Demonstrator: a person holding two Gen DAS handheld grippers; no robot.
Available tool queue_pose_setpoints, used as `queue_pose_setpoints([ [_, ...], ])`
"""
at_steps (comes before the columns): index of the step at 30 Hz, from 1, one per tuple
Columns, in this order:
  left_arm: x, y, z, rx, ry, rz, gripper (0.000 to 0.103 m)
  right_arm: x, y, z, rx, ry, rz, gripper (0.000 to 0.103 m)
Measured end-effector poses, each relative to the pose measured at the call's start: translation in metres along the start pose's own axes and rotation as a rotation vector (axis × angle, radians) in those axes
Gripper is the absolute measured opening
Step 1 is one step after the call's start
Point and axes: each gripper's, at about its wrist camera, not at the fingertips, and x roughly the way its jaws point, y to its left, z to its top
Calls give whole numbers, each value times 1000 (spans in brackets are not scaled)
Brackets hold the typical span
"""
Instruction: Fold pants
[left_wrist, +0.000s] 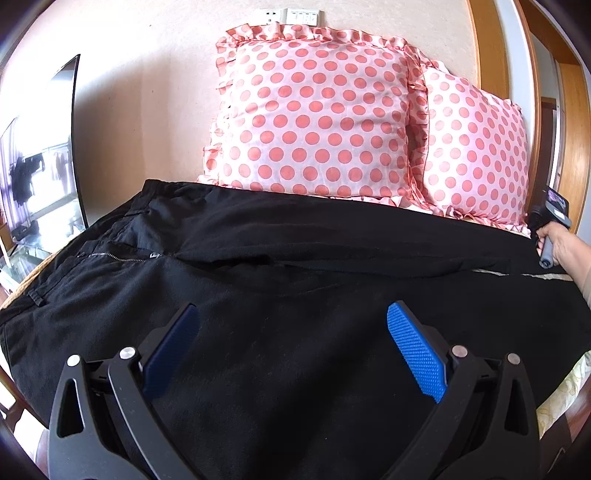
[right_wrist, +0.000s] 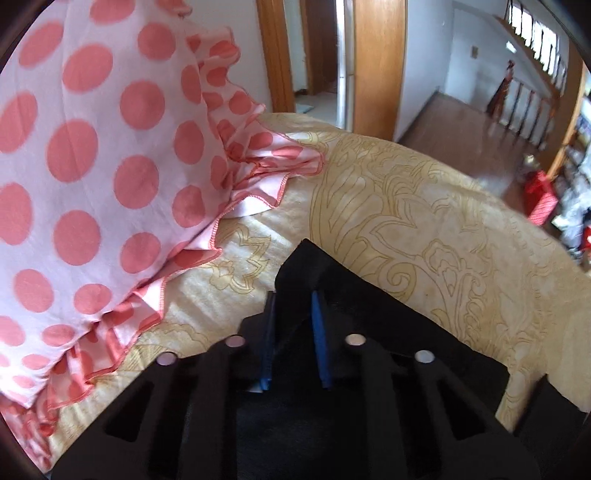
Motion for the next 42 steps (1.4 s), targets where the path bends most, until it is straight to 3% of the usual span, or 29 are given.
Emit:
queue_pose_setpoints([
  [3, -3, 3, -1, -11, -2, 1, 101, -18, -17, -6, 34, -28, 125, 5],
  [6, -11, 6, -1, -23, -19, 3, 101, -47, -41, -15, 37, -72, 232, 4],
  [12, -28, 7, -2, -43, -42, -11, 101, -132, -113, -70, 34, -141, 466, 4],
  [15, -36, 5, -3, -41, -53, -21, 101, -163, -155, -106, 22, -160, 530, 4],
  [19, -44, 0, -2, -33, -72, -31, 101, -173, -197, -155, 32, -112, 516, 4],
  [24, -48, -6, 0, -23, -73, -41, 101, -156, -214, -167, 90, -5, 543, 5],
  [26, -52, -8, -1, -14, -81, -38, 101, -155, -217, -167, 128, 18, 549, 11],
  [27, -53, -8, -1, -10, -85, -32, 101, -154, -220, -167, 161, 33, 561, 23],
  [28, -55, -7, -1, -7, -90, -25, 101, -153, -221, -166, 178, 44, 563, 42],
  [30, -56, -5, -1, -8, -97, -8, 101, -152, -226, -165, 215, 66, 574, 62],
  [32, -55, -2, 1, -18, -97, -1, 101, -150, -228, -165, 233, 70, 591, 62],
  [35, -52, 2, 3, -34, -90, 7, 101, -144, -229, -162, 263, 75, 611, 57],
  [38, -48, 4, 4, -48, -80, 9, 101, -137, -225, -157, 271, 66, 614, 43],
  [42, -41, 12, 10, -73, -62, -1, 101, -119, -221, -150, 263, 54, 605, 10],
])
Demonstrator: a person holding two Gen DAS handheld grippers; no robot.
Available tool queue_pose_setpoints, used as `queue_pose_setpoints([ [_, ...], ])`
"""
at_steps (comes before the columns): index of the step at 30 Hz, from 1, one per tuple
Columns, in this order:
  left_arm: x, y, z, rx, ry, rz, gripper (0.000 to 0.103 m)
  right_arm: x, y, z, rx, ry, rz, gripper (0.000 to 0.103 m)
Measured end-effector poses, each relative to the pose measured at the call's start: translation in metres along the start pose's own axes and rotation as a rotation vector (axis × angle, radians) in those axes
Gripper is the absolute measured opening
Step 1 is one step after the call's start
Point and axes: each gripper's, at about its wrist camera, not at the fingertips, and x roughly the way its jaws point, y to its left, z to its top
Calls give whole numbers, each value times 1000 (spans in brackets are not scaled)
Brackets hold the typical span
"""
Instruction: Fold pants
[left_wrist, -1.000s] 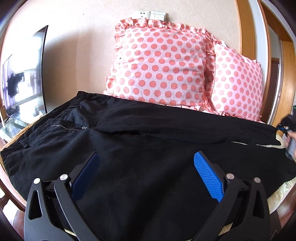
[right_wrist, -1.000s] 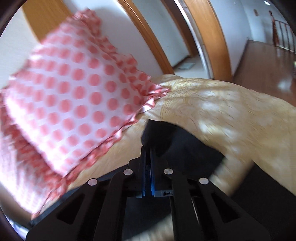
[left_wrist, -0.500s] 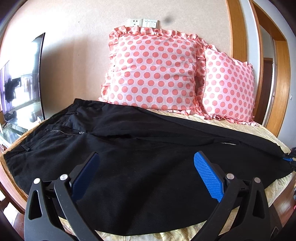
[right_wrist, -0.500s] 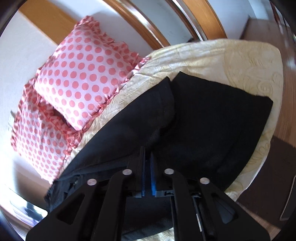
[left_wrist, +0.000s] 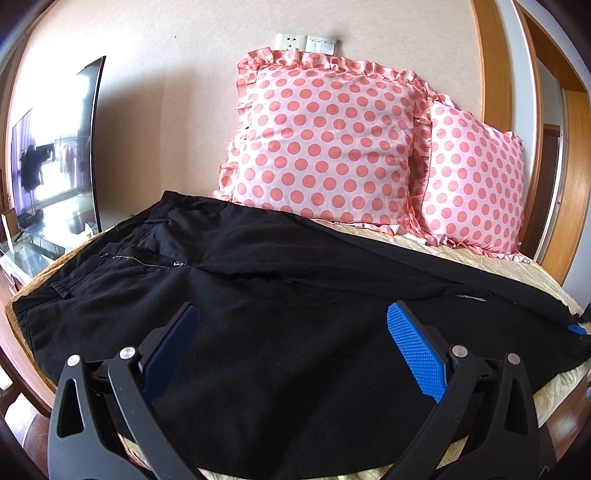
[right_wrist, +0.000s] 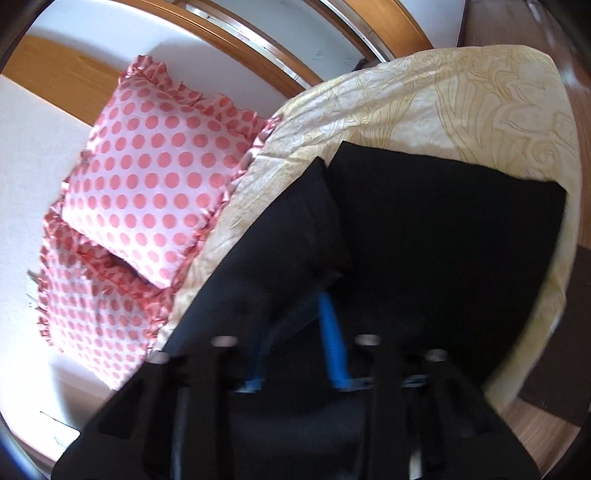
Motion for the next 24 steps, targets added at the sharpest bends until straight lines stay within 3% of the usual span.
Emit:
queue_pose_setpoints([
  [2, 6, 9, 8, -33, 15, -23, 101, 1, -3, 1, 5, -5, 25, 4],
  [7, 19, 31, 34, -98, -4, 2, 101, -35, -7, -4, -25, -147, 42, 3],
  [11, 41, 49, 65, -115, 22, 35, 101, -45, -24, -10, -20, -151, 11, 3],
  [14, 71, 62, 93, -120, 93, 39, 101, -39, -30, -12, -15, -133, 8, 3],
  [19, 150, 85, 132, -122, 259, 108, 101, -37, -25, -13, -71, -146, -19, 3],
  [24, 223, 109, 153, -218, 384, 128, 98, -33, -21, -12, -110, -140, -47, 3],
])
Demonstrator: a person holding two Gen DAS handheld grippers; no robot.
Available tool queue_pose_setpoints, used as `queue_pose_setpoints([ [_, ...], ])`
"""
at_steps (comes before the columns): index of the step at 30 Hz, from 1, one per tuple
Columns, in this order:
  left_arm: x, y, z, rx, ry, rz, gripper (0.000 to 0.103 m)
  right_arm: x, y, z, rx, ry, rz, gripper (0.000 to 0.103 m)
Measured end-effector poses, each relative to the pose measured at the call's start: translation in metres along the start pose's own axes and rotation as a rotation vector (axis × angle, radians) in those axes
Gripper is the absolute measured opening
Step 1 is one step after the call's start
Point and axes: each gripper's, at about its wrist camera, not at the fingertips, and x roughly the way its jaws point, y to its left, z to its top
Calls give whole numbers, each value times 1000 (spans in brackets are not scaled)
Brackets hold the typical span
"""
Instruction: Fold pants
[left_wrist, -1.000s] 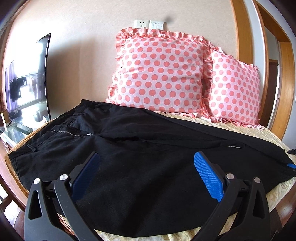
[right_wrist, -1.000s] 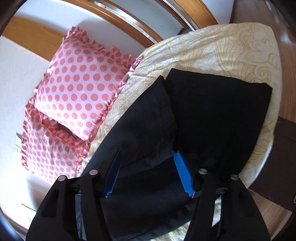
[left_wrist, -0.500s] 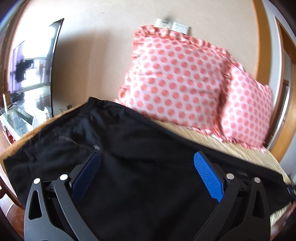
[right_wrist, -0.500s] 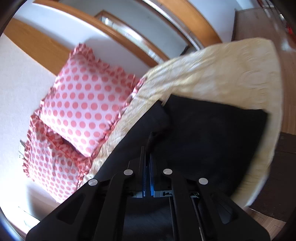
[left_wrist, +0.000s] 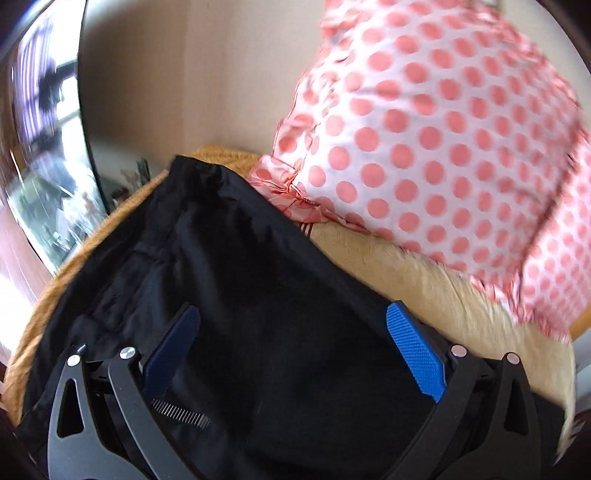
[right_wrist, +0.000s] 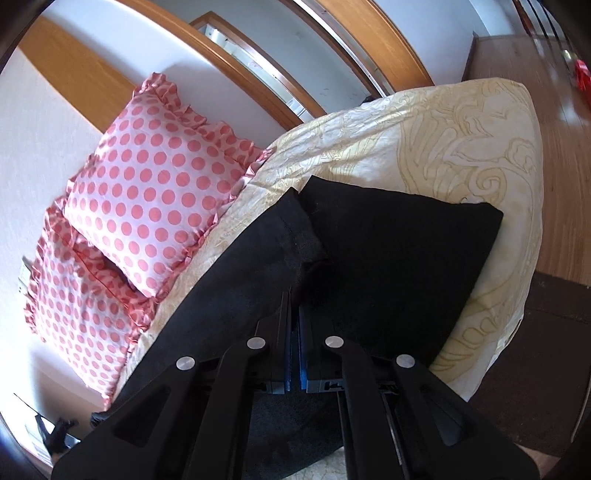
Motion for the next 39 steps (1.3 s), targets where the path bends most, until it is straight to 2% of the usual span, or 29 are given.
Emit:
queue_pose_setpoints([
  [3, 37, 3, 25, -60, 54, 38, 84, 2, 3, 0, -28, 1, -23, 3],
  [8, 84, 8, 49, -149, 128, 108, 75, 4, 5, 1, -50, 3, -44, 3],
  [11, 98, 21, 55, -233, 140, 105, 53, 5, 6, 2, -58, 6, -51, 3],
  [13, 105, 36, 53, -323, 152, 23, 24, 6, 8, 3, -64, 5, -53, 3],
  [15, 104, 47, 46, -383, 154, -46, 13, 7, 9, 4, -69, 2, -52, 3],
  [16, 101, 49, 44, -385, 150, -49, 11, 7, 9, 4, -71, 1, -50, 3],
  [19, 81, 50, 38, -351, 117, -42, 7, 7, 10, 8, -70, -1, -34, 3],
  [23, 28, 54, 29, -304, 46, -85, 7, 3, 16, 21, -71, -18, 12, 3],
  [29, -89, 73, -4, -214, -92, -170, 6, -15, 33, 49, -110, -88, 56, 3],
  [32, -147, 91, -46, -198, -157, -184, 6, -27, 31, 61, -100, -120, 72, 3],
  [35, -178, 110, -101, -184, -198, -153, 7, -32, 24, 62, -95, -129, 59, 3],
  [39, -183, 134, -173, -232, -189, -114, 7, -27, 0, 53, -36, -93, 29, 3],
])
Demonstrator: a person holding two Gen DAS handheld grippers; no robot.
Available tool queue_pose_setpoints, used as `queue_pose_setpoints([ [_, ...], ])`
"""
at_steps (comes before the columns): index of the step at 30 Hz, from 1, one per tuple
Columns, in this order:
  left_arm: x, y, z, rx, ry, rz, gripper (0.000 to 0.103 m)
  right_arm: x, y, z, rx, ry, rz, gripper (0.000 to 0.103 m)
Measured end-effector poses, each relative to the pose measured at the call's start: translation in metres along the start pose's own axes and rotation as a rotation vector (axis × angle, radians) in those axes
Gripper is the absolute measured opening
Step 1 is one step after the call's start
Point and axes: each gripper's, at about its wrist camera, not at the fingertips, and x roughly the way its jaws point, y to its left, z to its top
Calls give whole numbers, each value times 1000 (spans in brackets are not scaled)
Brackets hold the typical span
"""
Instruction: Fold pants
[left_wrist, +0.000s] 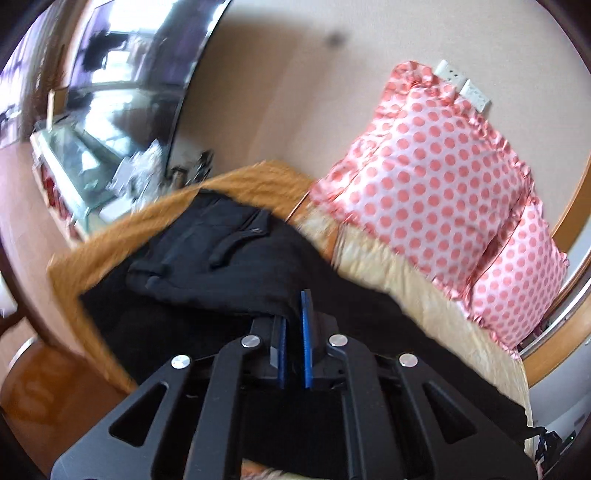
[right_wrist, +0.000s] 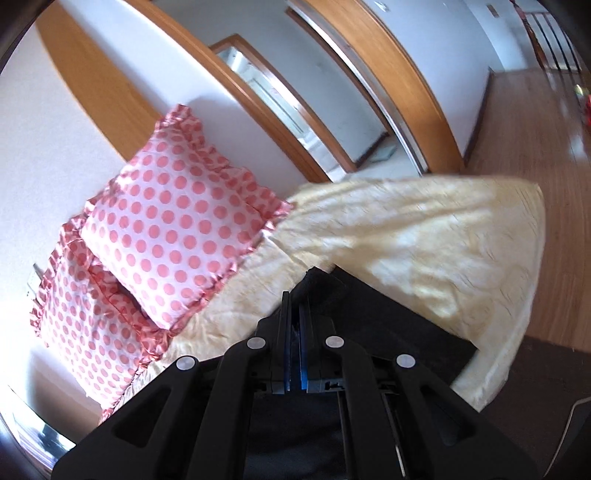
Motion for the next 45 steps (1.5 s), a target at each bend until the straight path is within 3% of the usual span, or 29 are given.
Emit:
queue_pose_setpoints([
  [2, 1, 20, -28, -42, 33, 26, 6, 1, -8, -4, 21, 11, -15, 3],
  [6, 7, 39, -52, -64, 35, 45, 9, 2, -19, -10, 47, 25, -36, 3],
  [8, 2, 42, -54, -82, 4, 51, 23, 0, -21, -10, 54, 28, -35, 3],
  [10, -6, 47, -53, -106, -36, 61, 60, -2, -22, -9, 56, 28, -31, 3],
  [13, -16, 59, -46, -175, -81, 46, 70, -3, -21, -6, 60, 27, -26, 3],
  [21, 13, 105, -16, -474, 72, -90, 66, 1, -19, -4, 61, 27, -27, 3],
  [25, 22, 103, -20, -565, 159, -194, 64, 1, -18, -4, 57, 28, -32, 3],
  [28, 32, 103, -17, -599, 175, -233, 59, 3, -16, -5, 45, 25, -41, 3],
  [33, 39, 119, -5, -672, 110, -197, 53, 3, -16, -6, 45, 24, -34, 3],
  [35, 40, 124, -2, -676, 91, -170, 41, 3, -17, -6, 43, 25, -33, 3],
  [36, 40, 127, 0, -665, 80, -145, 21, 4, -17, -6, 42, 26, -34, 3],
  [37, 39, 129, 1, -645, 78, -135, 15, 5, -17, -7, 42, 28, -33, 3],
  [45, -10, 114, -18, -440, -42, -4, 10, 5, -15, -6, 31, 21, -28, 3],
])
